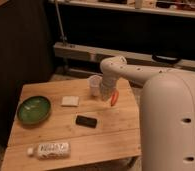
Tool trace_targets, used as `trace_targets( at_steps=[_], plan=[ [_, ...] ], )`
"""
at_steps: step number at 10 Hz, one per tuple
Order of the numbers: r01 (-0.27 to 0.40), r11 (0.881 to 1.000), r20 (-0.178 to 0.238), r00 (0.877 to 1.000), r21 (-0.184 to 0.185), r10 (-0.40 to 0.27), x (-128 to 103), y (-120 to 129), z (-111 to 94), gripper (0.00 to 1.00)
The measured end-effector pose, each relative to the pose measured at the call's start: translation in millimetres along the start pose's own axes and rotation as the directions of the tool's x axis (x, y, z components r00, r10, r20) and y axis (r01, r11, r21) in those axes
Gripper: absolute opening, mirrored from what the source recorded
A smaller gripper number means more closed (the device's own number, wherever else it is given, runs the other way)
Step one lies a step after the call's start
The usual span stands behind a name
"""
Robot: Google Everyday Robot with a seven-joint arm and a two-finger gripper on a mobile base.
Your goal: Push the eraser across the table
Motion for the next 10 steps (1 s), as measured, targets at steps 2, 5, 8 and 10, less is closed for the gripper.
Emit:
trace_targets(
  at_steps=[2,5,8,10],
  plan=[
    [0.016,0.999,0.002,1.000,-0.036,-0.016,27.0,22.8,-6.5,0.57],
    [0.011,0.999,0.011,1.000,-0.051,-0.010,53.6,42.2,-3.6,0.53],
    [-0.027,0.999,0.038,0.999,-0.046,0.029,52.4,44.0,-1.1,0.23],
    [-0.030,0.999,0.037,0.999,-0.039,0.031,52.4,57.8,3.7,0.03]
  ],
)
